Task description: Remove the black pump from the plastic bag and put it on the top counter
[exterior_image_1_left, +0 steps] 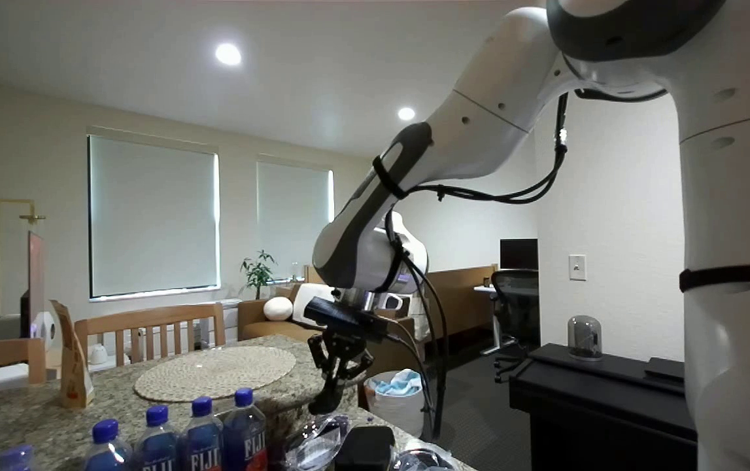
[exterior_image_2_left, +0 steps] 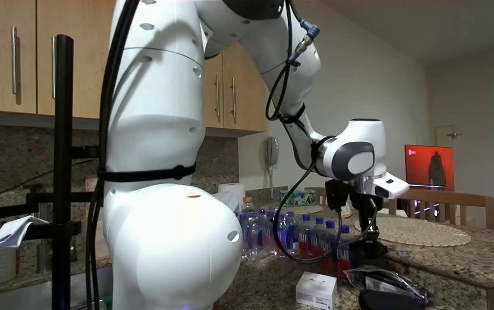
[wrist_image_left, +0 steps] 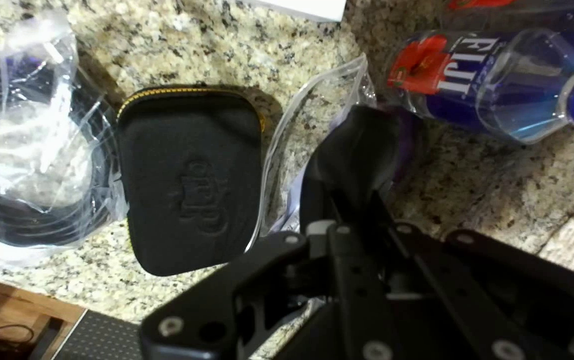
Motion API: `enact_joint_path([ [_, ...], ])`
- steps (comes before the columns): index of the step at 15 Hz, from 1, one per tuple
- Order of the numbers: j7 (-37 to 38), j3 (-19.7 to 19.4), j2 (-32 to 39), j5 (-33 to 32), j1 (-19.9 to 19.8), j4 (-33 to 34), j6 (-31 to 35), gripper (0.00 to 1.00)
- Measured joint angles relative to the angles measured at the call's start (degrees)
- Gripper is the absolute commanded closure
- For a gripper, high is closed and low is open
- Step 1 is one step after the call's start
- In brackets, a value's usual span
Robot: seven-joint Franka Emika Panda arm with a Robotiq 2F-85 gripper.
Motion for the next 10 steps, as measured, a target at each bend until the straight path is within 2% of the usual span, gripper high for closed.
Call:
enact_joint_path([
  [6, 0.3, -0.4, -6.1, -0.2, 0.0, -2.0, -0.3, 0.9],
  [10, 8.1, -0.6, -6.3, -5.8, -1.7, 1.3, -0.1, 0.9],
])
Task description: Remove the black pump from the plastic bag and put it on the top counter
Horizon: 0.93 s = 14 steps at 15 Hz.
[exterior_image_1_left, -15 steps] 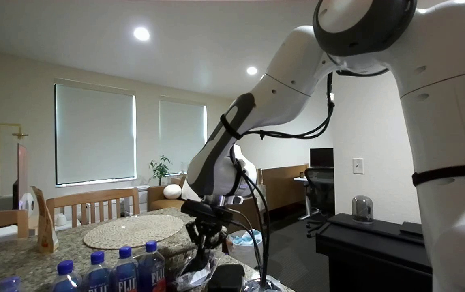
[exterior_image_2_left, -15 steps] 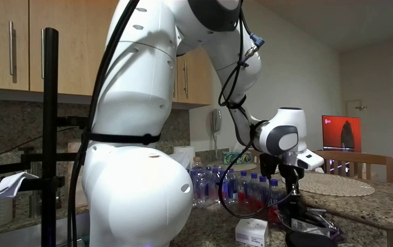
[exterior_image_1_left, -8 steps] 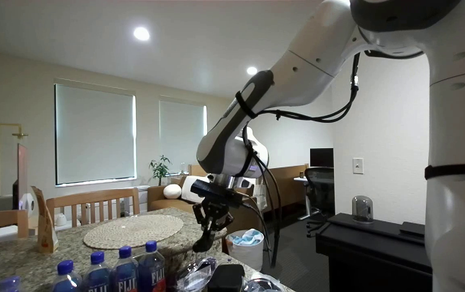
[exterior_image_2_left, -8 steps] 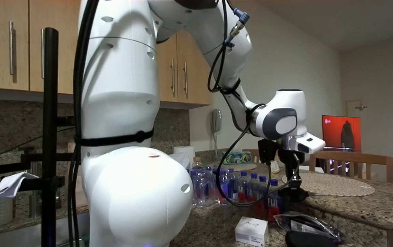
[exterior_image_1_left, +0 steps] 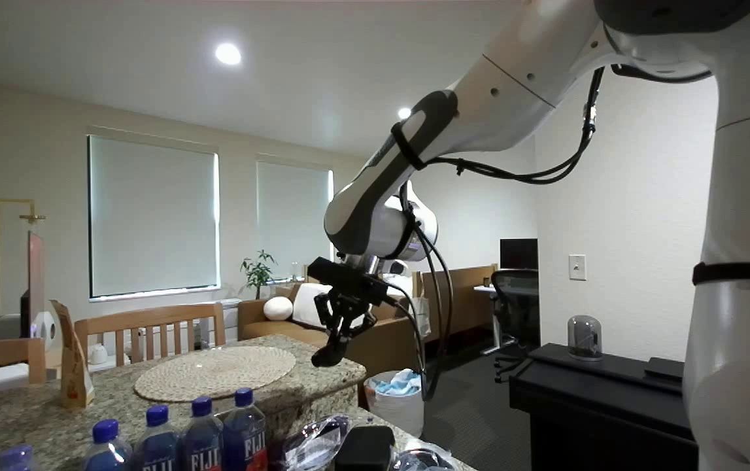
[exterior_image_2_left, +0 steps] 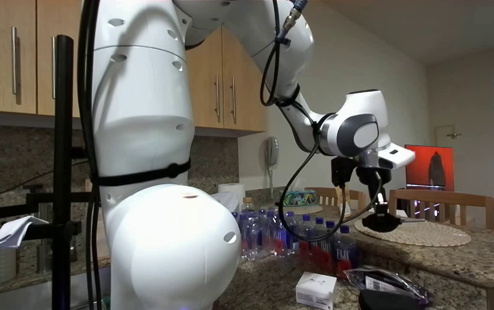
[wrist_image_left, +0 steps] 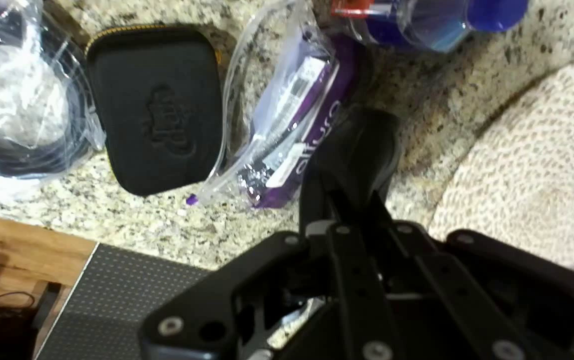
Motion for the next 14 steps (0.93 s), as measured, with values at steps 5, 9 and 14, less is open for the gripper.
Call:
enact_joint_path([
  [5, 9.9, 0.0, 0.3, -7.7, -1.2, 5.8, -2.8, 0.9],
  [9, 10.2, 0.3, -0.2, -7.8, -0.8, 6.9, -5.9, 0.9],
  [14, 10.2, 0.3, -0.2, -7.8, -0.8, 6.9, -5.9, 0.9],
])
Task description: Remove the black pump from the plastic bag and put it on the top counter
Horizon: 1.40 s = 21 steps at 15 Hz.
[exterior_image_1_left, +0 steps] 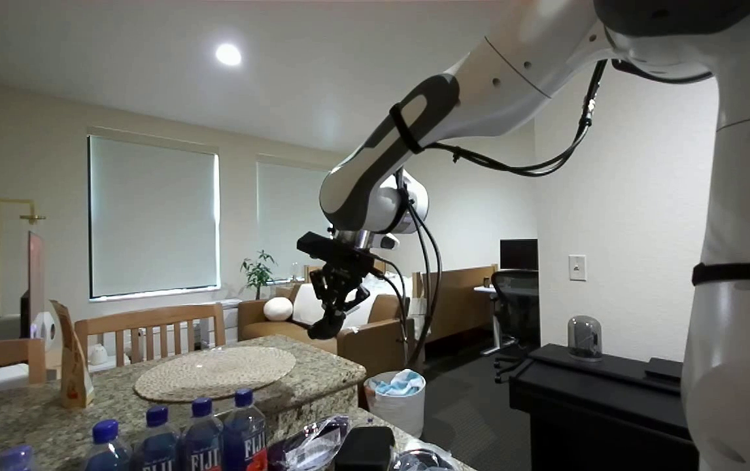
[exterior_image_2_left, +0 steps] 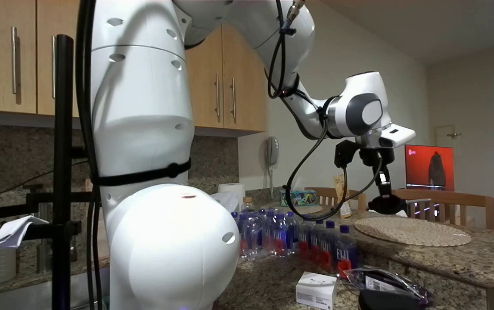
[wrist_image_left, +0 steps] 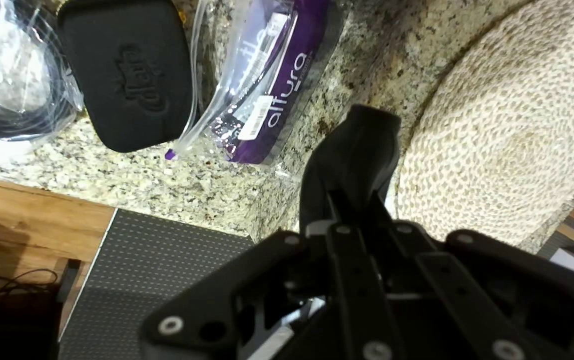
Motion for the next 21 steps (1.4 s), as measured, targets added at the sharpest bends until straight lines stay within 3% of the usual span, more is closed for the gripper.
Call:
enact_joint_path([
  [5, -0.1, -0.5, 1.5, 1.7, 0.0, 2.3, -0.3, 0.89],
  [11, -3.2, -2.5, 11.6, 9.7, 0.0, 15.9, -7.3, 0.9],
  [18, 8.2, -6.2, 27.2, 5.3, 1.0, 32.5, -7.9, 0.89],
  [21, 11.1, -7.4, 32.6, 5.1, 1.1, 38.9, -12.3, 0.9],
])
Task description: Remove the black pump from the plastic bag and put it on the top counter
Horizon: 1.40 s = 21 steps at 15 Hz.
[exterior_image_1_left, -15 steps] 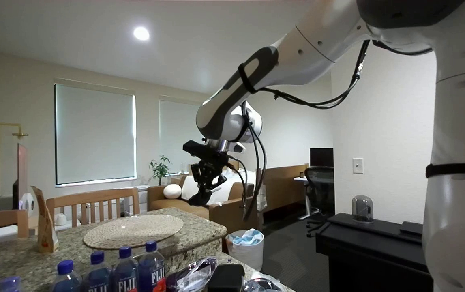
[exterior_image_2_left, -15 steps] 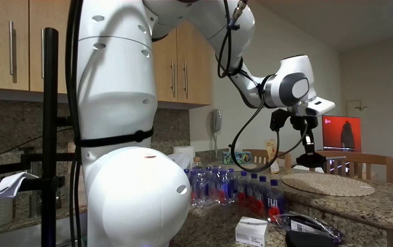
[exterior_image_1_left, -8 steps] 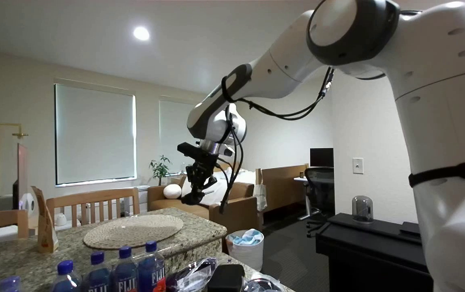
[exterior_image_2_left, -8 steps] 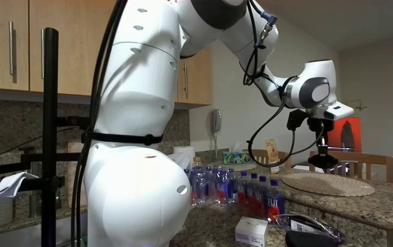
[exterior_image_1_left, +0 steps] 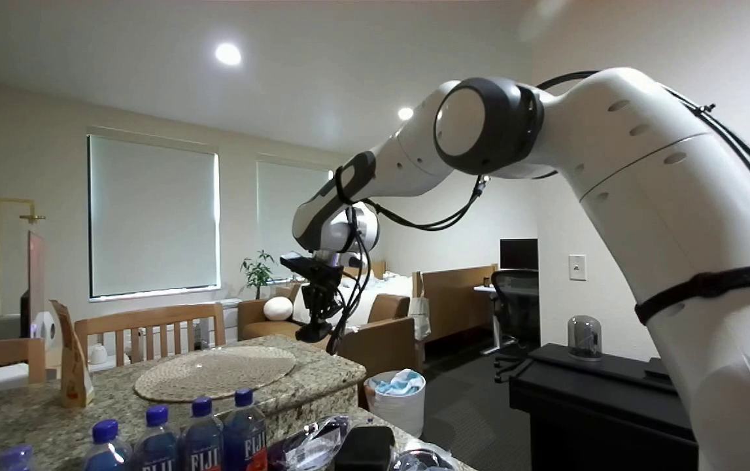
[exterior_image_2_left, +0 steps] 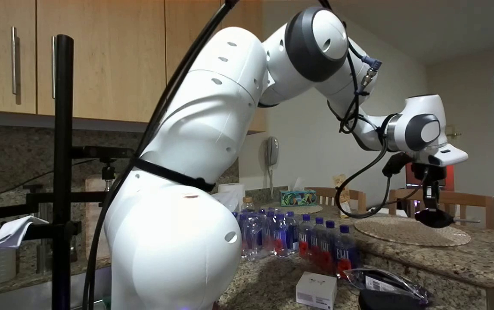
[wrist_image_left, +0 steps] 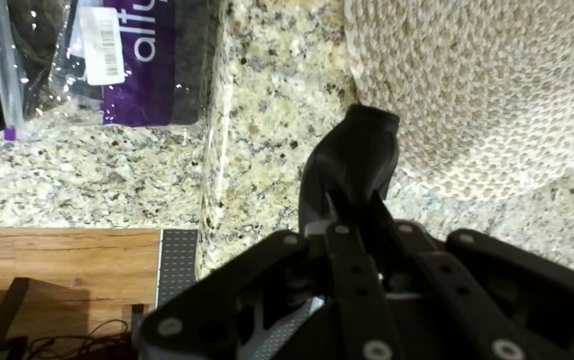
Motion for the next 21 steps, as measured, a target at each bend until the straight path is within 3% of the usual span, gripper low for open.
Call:
enact_joint_path([
  [12, 6.2, -1.9, 10.2, -1.0, 0.0, 15.3, -16.9, 0.92],
  [14, 6.4, -1.9, 11.2, -1.1, 0.0, 16.9, -18.4, 0.65],
  [17, 6.5, -1.9, 12.3, -1.1, 0.0, 18.8, -19.6, 0.48],
  [21, 6.6, -1.9, 13.1, -1.2, 0.0, 20.7, -20.4, 0.41],
])
